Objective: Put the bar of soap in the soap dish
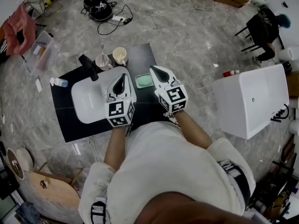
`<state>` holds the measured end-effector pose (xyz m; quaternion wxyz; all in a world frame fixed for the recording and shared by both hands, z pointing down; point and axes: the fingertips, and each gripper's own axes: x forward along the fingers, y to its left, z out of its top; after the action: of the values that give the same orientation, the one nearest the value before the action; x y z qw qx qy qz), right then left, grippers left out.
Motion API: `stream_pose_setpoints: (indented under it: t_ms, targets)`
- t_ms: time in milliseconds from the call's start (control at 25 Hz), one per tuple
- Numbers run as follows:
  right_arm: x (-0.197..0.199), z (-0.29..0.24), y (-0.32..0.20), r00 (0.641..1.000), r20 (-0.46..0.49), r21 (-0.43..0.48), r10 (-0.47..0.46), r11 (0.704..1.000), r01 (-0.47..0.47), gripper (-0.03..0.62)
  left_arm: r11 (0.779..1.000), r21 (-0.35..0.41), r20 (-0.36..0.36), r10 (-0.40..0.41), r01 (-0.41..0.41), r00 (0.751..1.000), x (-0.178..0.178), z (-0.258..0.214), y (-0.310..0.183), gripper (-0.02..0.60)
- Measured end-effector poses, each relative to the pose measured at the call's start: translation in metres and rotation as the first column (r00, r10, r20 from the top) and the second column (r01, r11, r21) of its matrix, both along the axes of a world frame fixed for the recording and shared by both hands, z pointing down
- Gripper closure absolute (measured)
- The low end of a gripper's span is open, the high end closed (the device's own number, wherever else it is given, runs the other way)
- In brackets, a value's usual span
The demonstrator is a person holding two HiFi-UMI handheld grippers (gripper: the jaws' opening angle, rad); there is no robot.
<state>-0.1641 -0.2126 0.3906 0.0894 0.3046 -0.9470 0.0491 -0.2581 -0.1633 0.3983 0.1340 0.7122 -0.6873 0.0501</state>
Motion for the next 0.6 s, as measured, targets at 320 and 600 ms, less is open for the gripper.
stream_pose_setpoints:
  t_ms: [320, 600]
  targets:
    - [0.013, -0.072, -0.013, 0.997, 0.078, 0.108, 0.025, 0.994, -0.033, 0.6, 0.991, 0.129, 0.043, -0.03, 0.025, 0.999, -0.006, -0.063, -0.007, 0.565]
    - [0.014, -0.115, -0.012, 0.993, 0.117, 0.174, 0.011, 0.984, -0.031, 0.6, 0.985, 0.172, 0.06, 0.004, -0.014, 0.998, 0.008, -0.099, -0.017, 0.565]
